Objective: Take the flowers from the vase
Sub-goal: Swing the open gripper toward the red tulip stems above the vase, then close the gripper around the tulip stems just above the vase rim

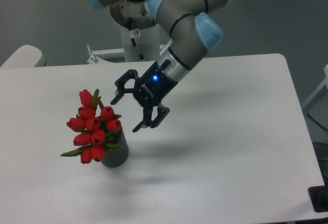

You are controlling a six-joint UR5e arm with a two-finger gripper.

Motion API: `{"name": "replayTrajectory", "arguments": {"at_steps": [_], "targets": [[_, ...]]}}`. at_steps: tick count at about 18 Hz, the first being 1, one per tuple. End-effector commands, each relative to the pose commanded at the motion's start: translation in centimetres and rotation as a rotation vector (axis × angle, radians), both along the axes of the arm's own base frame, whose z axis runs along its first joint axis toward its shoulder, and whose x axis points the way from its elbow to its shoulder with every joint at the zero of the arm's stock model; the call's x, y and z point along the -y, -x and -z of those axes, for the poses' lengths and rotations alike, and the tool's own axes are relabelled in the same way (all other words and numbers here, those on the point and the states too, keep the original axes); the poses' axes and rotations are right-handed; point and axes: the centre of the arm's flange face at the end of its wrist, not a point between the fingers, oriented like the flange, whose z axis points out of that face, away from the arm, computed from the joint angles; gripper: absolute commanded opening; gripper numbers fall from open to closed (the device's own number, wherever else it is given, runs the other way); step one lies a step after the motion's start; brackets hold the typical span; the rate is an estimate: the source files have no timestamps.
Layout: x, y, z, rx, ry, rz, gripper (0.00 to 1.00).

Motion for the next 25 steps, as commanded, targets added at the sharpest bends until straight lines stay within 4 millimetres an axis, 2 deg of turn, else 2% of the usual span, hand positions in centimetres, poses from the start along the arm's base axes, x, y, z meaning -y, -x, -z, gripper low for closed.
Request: {"name": "replayTrajectory", "arguments": {"at_steps": [12,15,25], "targets": [[-2.7,-3.5,1.3,-0.010,-0.064,0.080,1.00],[-2.7,-3.6,2.0,-0.001,-0.060,0.082,1.00],[-3.2,-3.3,2.3,0.006,-0.082,0.083,1.00]]}}
